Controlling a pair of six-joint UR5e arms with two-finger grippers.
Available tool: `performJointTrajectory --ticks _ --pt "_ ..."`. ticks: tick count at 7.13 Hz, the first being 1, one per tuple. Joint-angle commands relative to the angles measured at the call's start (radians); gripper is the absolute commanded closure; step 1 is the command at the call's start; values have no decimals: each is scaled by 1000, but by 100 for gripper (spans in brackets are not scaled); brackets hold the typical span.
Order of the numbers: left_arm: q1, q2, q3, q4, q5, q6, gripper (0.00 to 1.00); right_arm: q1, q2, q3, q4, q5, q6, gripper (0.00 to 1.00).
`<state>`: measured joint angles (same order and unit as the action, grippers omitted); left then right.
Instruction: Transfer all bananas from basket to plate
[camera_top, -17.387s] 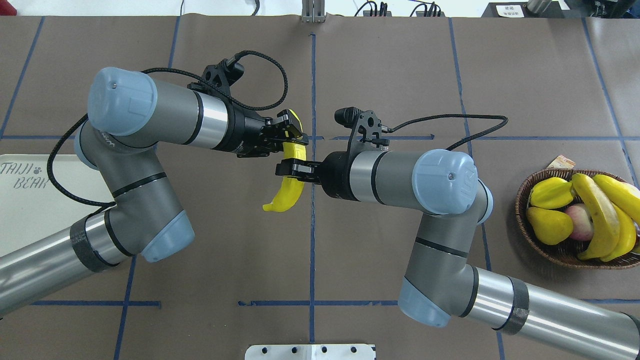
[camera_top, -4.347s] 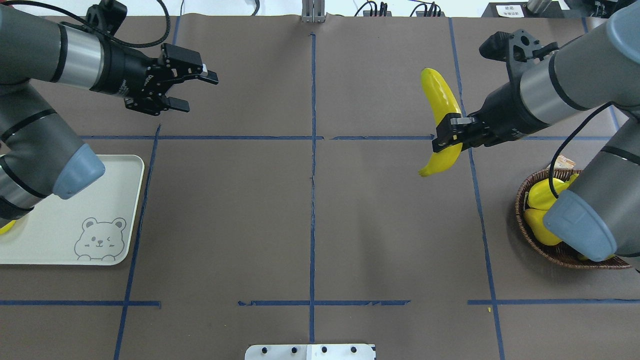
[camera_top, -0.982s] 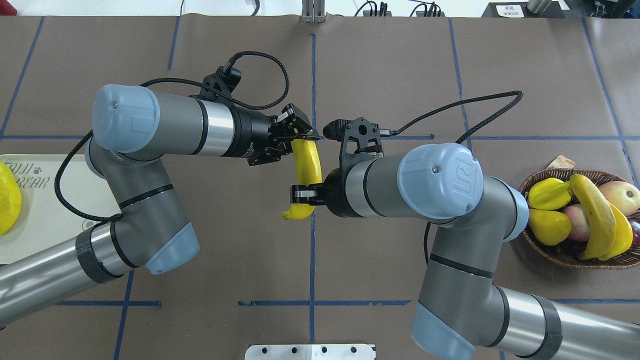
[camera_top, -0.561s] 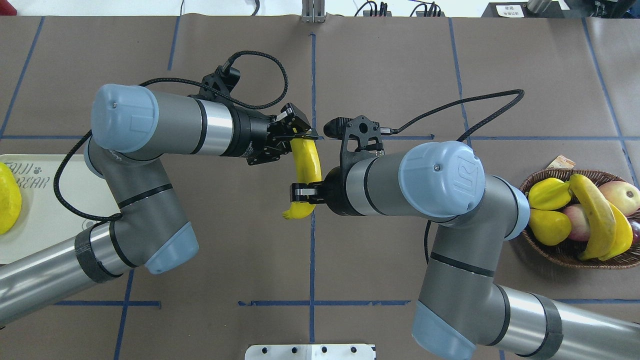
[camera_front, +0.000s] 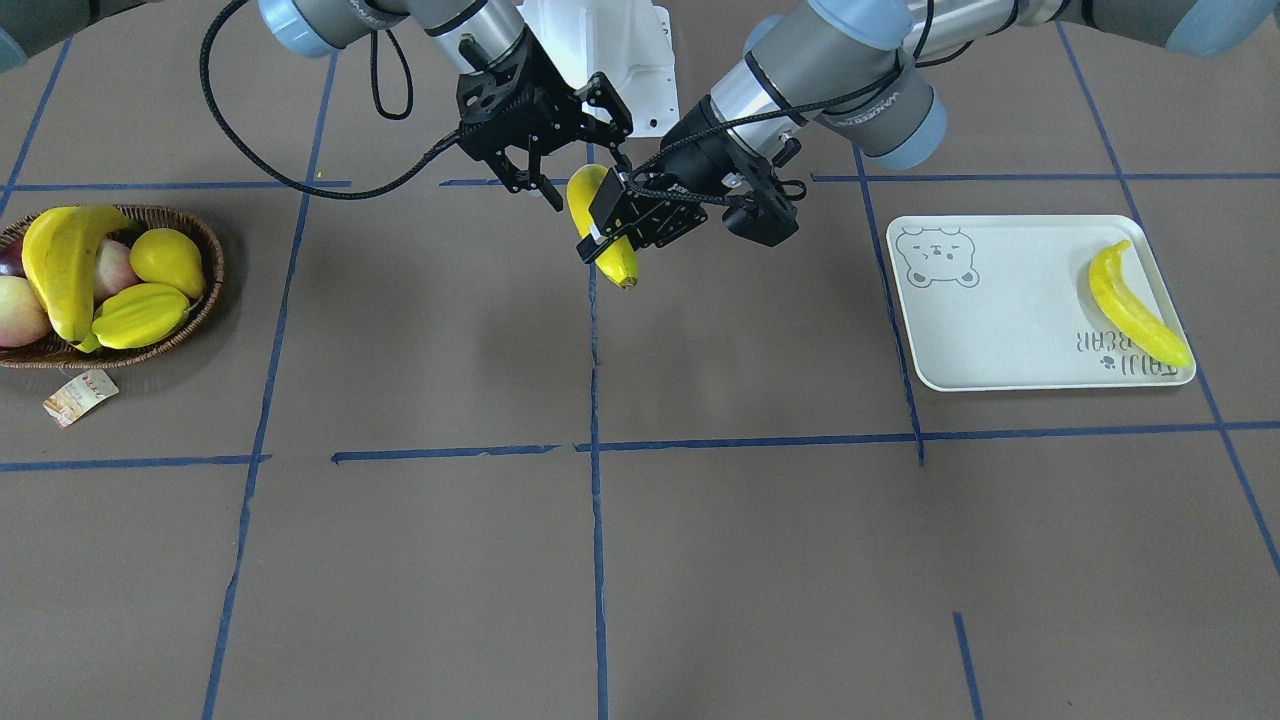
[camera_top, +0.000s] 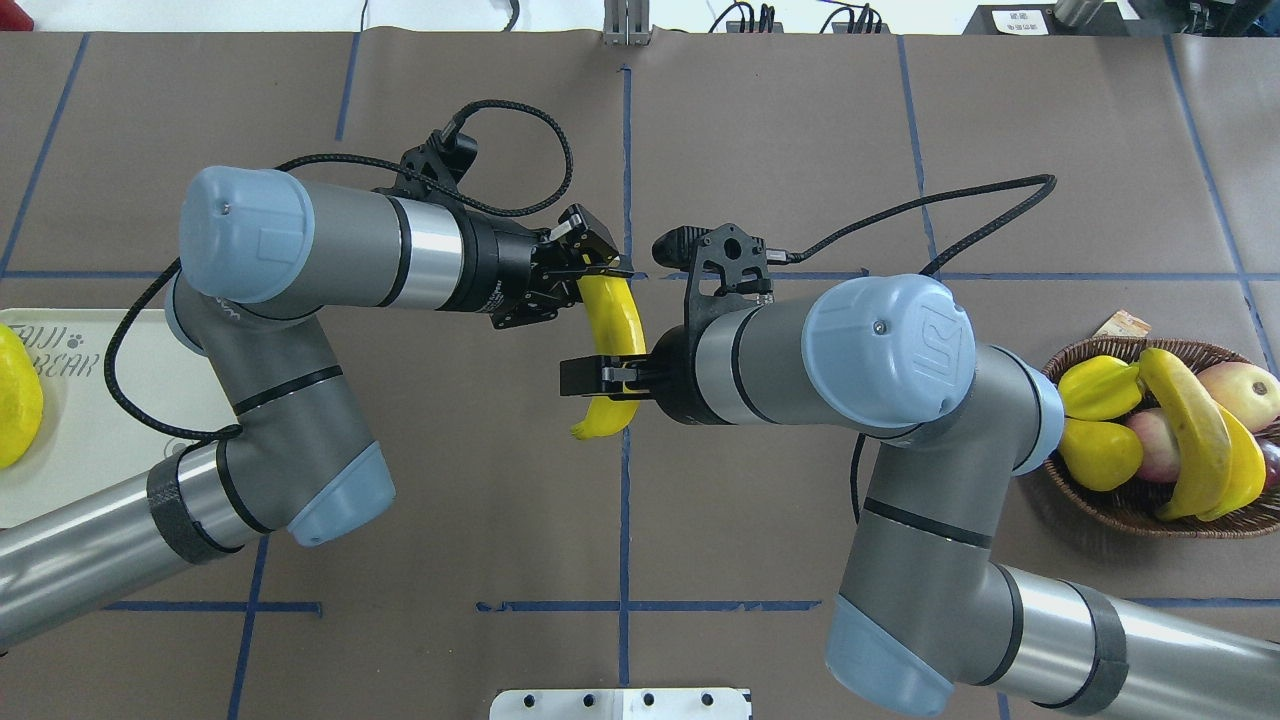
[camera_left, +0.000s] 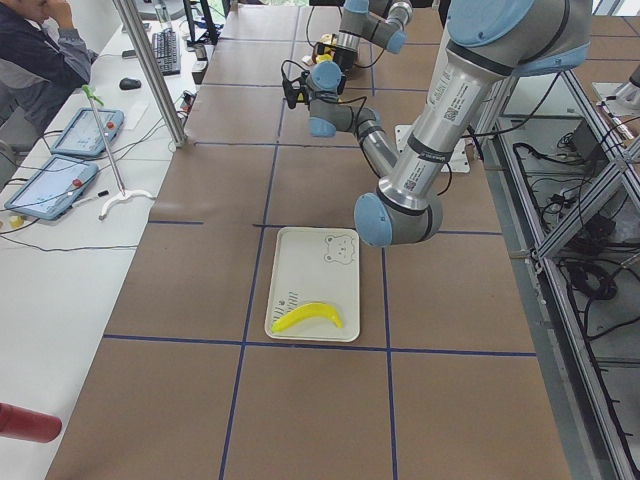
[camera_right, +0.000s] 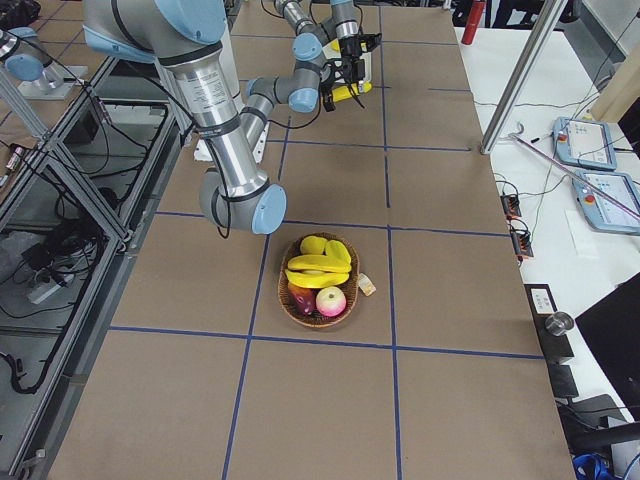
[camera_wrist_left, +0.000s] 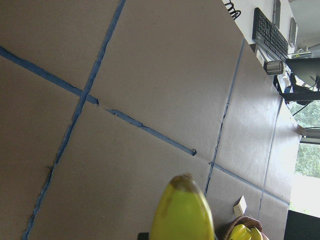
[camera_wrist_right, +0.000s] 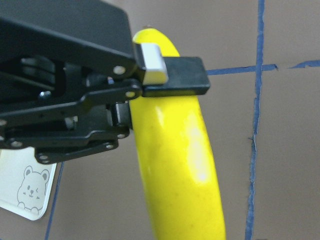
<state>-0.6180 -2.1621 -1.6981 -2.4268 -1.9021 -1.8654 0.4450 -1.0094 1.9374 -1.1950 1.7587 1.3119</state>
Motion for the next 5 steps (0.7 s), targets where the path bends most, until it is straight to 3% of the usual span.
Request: performJointTrajectory --ticks 1,4,5 --pt "-9 8 2 5 0 2 100 17 0 6 0 7 -2 1" --pt "-77 33 -3 217 5 5 100 23 -11 49 -84 16 3 1" --pt "-109 65 -9 250 2 9 100 26 -9 95 -204 21 1 1"
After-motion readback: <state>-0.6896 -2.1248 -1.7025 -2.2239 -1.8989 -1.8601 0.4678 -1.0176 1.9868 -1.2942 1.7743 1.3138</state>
